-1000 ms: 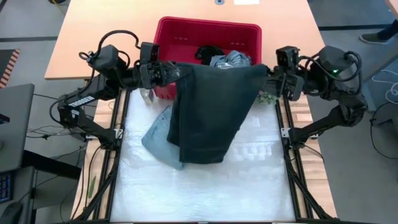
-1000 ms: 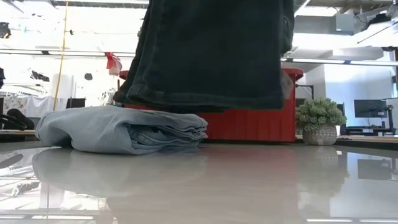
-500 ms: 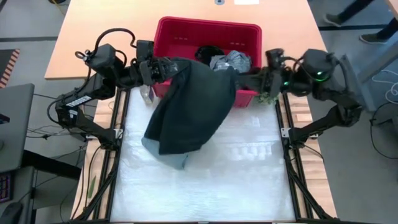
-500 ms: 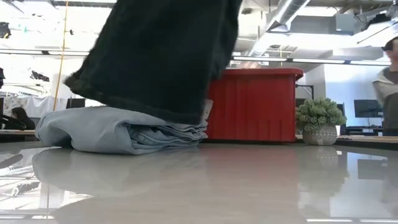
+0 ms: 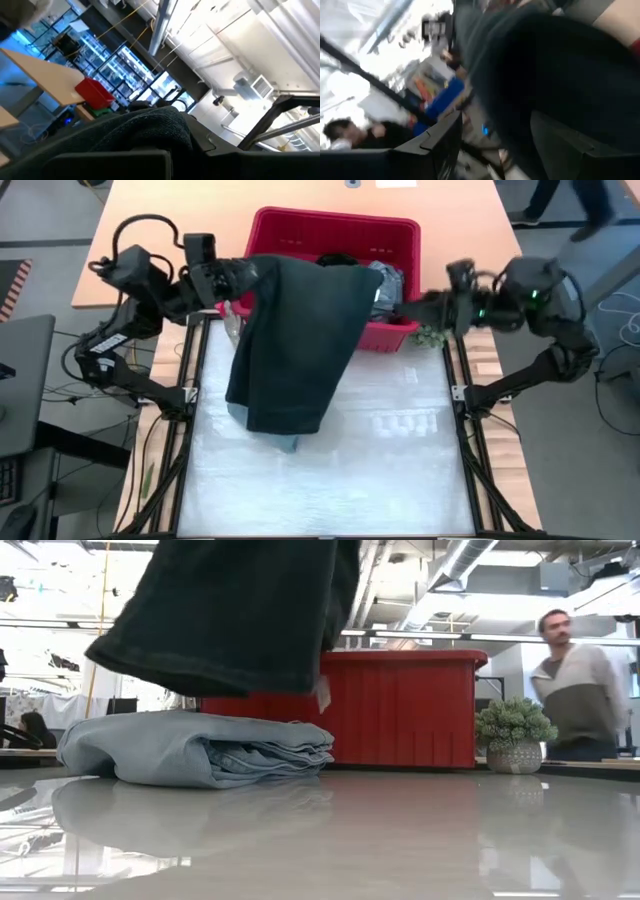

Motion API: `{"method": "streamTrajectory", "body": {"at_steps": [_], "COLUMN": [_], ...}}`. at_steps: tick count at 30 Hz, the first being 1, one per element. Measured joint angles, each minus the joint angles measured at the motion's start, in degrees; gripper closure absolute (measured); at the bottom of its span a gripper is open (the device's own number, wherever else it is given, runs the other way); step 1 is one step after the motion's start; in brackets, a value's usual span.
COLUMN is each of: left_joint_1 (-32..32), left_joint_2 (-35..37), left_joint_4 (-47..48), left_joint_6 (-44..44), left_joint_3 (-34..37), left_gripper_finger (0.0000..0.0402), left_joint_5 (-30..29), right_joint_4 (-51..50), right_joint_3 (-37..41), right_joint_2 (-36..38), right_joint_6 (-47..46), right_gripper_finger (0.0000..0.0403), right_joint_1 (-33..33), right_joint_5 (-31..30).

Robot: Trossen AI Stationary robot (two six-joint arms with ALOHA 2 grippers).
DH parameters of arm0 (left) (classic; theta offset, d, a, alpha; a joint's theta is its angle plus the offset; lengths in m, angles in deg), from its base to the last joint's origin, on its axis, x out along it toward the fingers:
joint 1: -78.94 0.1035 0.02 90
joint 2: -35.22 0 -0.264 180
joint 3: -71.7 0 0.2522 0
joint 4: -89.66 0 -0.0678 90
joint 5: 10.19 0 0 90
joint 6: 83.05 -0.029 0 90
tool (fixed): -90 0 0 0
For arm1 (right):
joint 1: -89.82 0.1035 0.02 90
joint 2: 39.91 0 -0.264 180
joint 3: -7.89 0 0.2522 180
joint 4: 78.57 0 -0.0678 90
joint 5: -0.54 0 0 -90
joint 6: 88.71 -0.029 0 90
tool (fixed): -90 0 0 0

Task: Fold laundry
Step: Fold the black pants from the red laundry bin

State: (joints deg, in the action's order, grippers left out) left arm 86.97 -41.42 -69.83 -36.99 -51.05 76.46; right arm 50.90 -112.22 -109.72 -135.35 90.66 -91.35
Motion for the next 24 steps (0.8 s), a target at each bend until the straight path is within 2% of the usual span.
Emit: {"method": "streamTrajectory", "body": {"at_steps": [4,6,14,21,24], "left_joint_1": [-0.1,-0.1,-0.1,-0.2,-0.3], "left_joint_2": [-0.1,-0.1,-0.1,-0.1,-0.1], "left_joint_4": [0.9,0.7,1.9,1.7,1.8], "left_joint_6": [0.0,0.0,0.1,0.2,0.2], "left_joint_3": [0.0,0.0,0.0,0.0,0.0], "left_gripper_finger": [0.0401,0.0401,0.0401,0.0402,0.0402], "left_joint_5": [0.1,0.1,0.5,0.9,1.3], "right_joint_4": [1.5,3.2,13.8,11.7,14.7], "right_joint_3": [3.3,5.2,7.3,7.3,7.4], "right_joint_2": [-0.5,-0.8,-0.5,-0.8,-0.9], "right_joint_6": [2.4,2.8,9.0,9.8,10.9], "right_gripper_finger": [0.0143,0.0143,0.0143,0.0143,0.0143], "right_joint_1": [6.2,7.2,4.4,1.0,-0.8], "right_joint_5": [-9.3,-11.2,-11.7,-11.5,-10.9]}}
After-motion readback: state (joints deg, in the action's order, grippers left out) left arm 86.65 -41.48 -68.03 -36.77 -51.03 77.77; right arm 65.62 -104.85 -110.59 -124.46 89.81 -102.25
